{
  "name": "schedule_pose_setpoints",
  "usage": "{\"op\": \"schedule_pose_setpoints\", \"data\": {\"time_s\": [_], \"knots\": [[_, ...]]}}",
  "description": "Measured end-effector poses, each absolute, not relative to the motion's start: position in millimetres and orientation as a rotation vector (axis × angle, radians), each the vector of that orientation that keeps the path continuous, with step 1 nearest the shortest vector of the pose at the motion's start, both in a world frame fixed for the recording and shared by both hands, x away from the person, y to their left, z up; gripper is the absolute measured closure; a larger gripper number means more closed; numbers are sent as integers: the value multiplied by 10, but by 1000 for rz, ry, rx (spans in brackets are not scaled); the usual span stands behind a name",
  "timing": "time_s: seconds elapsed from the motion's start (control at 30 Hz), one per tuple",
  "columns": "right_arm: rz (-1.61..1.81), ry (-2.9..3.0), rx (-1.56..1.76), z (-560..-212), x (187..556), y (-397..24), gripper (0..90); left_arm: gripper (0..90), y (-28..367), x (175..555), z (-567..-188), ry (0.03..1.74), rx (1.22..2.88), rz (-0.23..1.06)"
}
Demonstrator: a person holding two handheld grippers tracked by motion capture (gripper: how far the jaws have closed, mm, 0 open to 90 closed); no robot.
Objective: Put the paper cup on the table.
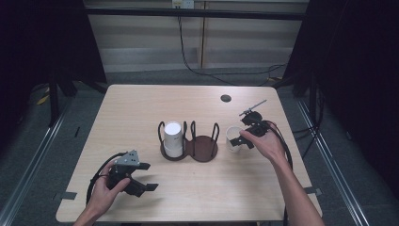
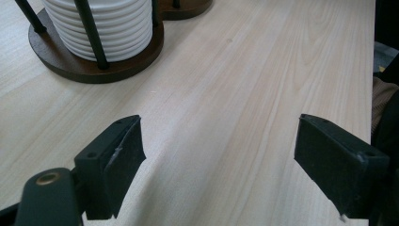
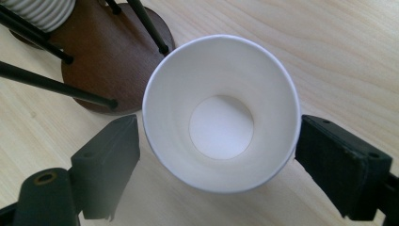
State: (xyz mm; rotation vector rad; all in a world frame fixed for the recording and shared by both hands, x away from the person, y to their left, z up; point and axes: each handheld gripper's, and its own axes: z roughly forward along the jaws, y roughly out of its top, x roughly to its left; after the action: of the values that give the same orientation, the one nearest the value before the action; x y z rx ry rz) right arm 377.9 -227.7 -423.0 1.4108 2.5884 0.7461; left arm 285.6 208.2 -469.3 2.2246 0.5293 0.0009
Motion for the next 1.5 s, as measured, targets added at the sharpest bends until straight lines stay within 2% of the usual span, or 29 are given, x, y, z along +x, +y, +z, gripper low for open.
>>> {"op": "schedule_pose_setpoints", "data": {"time_s": [0.33,0.43,0.6,1.5], "knots": [[894,2494,1444,-4142,3623,-2391,136,162,2079,2863,-4649,553,2200,0],[928,2463,1430,-4137,3561,-2417,136,162,2066,2848,-4624,563,2213,50],[978,2398,1409,-4132,3433,-2424,138,164,2122,2846,-4583,586,2180,51],[1306,2241,1274,-4401,2664,-2161,164,163,2112,2752,-4665,612,2125,53]]}}
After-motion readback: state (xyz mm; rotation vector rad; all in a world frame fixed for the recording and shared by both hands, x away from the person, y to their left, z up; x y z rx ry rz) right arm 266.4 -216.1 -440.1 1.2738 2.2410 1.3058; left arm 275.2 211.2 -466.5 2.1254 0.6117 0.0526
